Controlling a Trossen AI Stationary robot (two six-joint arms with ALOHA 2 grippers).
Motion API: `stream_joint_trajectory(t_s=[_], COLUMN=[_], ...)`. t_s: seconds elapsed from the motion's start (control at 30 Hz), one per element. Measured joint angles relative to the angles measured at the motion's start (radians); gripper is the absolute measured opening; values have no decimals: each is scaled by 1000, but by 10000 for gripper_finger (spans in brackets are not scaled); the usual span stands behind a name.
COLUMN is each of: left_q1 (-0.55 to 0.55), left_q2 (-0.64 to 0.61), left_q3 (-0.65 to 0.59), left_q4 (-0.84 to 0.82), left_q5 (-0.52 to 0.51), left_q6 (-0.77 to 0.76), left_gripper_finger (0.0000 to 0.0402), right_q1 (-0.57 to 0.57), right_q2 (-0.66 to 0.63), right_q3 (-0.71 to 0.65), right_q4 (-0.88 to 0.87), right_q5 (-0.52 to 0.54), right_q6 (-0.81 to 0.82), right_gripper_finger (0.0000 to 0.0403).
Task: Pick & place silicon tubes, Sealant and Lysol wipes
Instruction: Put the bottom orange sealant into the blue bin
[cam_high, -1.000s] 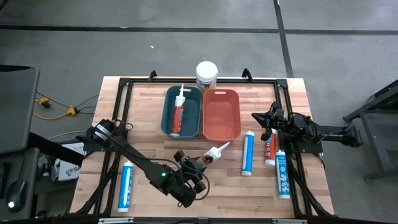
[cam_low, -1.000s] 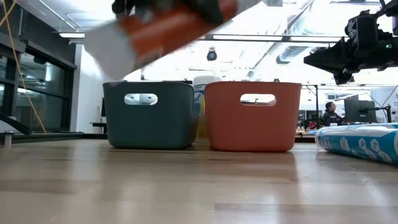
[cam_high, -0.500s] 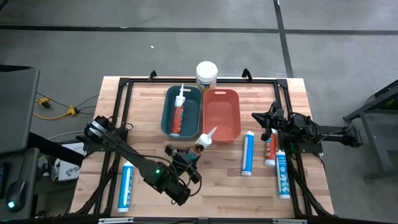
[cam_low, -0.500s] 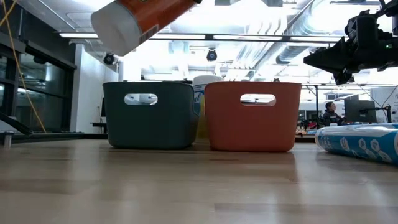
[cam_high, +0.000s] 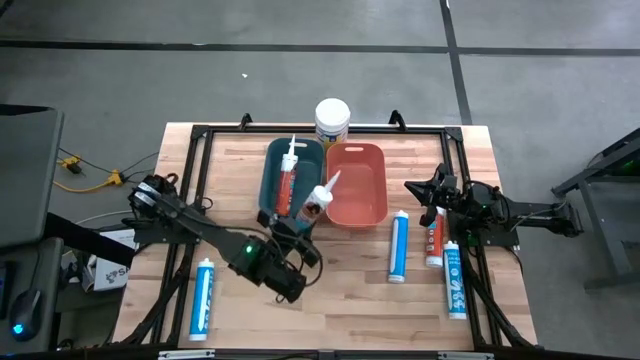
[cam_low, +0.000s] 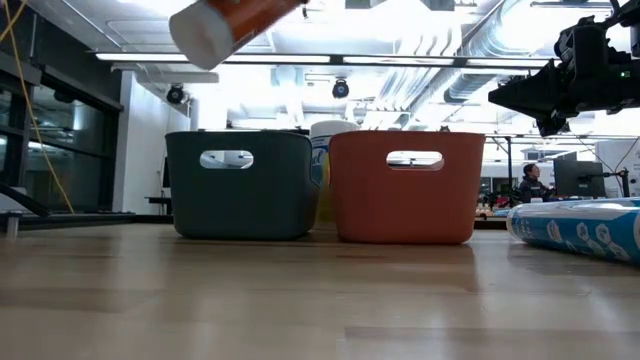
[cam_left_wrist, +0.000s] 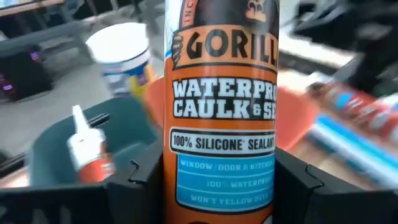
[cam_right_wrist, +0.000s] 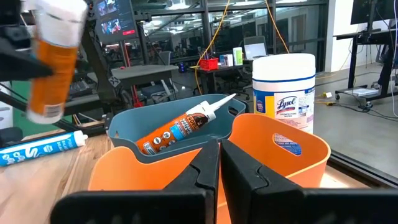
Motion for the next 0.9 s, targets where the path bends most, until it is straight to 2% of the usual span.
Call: stream_joint_trajectory(t_s=[0.43,0.7,0.9], left_q1=[118,187,244], left_q2=[-89,-121,-138], left_q3=[-3,1,1], left_q4=[-149,-141,-112], left_q5=[72,62,107], left_q6=[25,114,142], left_gripper_finger=[182,182,182], right_q1=[0,0,0], right_q2=[0,0,0], right_q3=[0,0,0], right_q4=[0,-1,0], right_q5=[0,0,0], right_q6=[0,0,0], right_gripper_finger=[12,12,12])
